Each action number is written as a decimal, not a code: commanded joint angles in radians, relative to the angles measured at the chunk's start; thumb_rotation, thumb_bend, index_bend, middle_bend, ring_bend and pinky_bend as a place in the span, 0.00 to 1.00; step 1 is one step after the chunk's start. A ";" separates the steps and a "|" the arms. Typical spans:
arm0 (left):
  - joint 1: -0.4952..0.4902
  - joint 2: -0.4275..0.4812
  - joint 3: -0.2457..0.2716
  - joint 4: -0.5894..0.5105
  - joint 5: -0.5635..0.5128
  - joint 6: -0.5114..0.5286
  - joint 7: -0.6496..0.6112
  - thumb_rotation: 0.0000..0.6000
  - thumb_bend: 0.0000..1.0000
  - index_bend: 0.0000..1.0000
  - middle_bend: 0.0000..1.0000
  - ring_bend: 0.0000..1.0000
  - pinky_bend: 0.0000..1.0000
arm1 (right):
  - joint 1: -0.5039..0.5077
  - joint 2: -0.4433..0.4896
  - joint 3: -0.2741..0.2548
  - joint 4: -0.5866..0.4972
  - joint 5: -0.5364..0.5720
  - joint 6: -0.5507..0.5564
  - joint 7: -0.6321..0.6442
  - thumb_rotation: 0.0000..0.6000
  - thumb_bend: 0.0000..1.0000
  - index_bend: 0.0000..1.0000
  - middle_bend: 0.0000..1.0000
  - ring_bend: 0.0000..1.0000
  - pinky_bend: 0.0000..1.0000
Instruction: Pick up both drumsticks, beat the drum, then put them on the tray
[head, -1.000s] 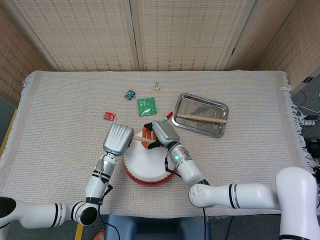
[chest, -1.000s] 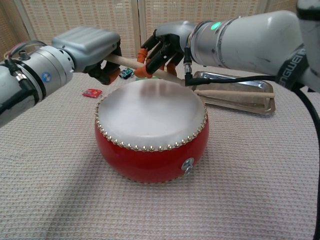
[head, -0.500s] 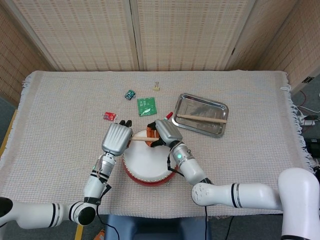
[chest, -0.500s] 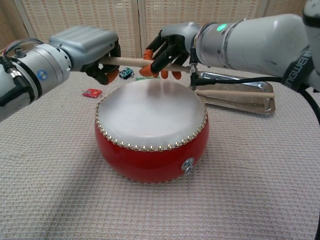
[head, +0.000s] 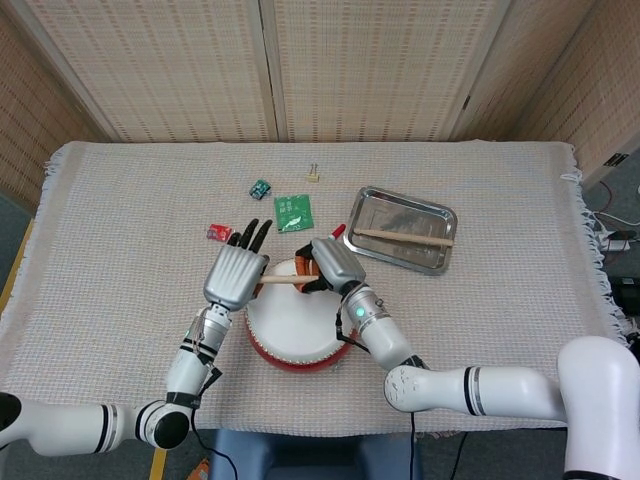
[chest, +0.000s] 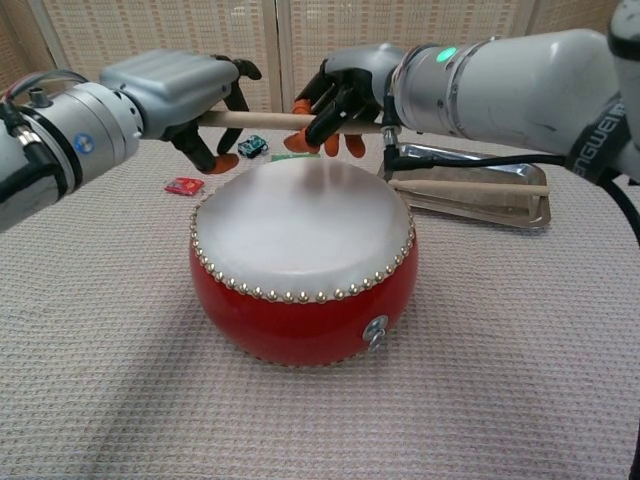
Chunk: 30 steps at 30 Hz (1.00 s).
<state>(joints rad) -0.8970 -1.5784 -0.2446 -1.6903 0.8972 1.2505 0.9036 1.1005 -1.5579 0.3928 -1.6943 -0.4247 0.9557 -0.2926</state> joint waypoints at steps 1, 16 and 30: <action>0.003 0.009 0.000 -0.006 -0.007 0.000 -0.003 1.00 0.35 0.00 0.00 0.00 0.23 | -0.006 0.009 -0.002 -0.006 -0.006 -0.001 0.005 1.00 0.57 0.98 0.68 0.65 0.77; 0.041 0.094 -0.006 -0.027 -0.044 -0.005 -0.075 1.00 0.32 0.00 0.00 0.00 0.21 | -0.079 0.111 -0.037 -0.084 -0.052 0.004 0.035 1.00 0.57 0.98 0.68 0.65 0.77; 0.125 0.188 0.022 -0.045 -0.007 0.020 -0.199 1.00 0.32 0.00 0.00 0.00 0.21 | -0.228 0.266 -0.075 -0.092 -0.143 0.000 0.154 1.00 0.57 0.98 0.68 0.65 0.77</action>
<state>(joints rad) -0.7802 -1.3989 -0.2288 -1.7317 0.8824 1.2655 0.7132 0.8878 -1.3025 0.3258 -1.8031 -0.5554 0.9636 -0.1519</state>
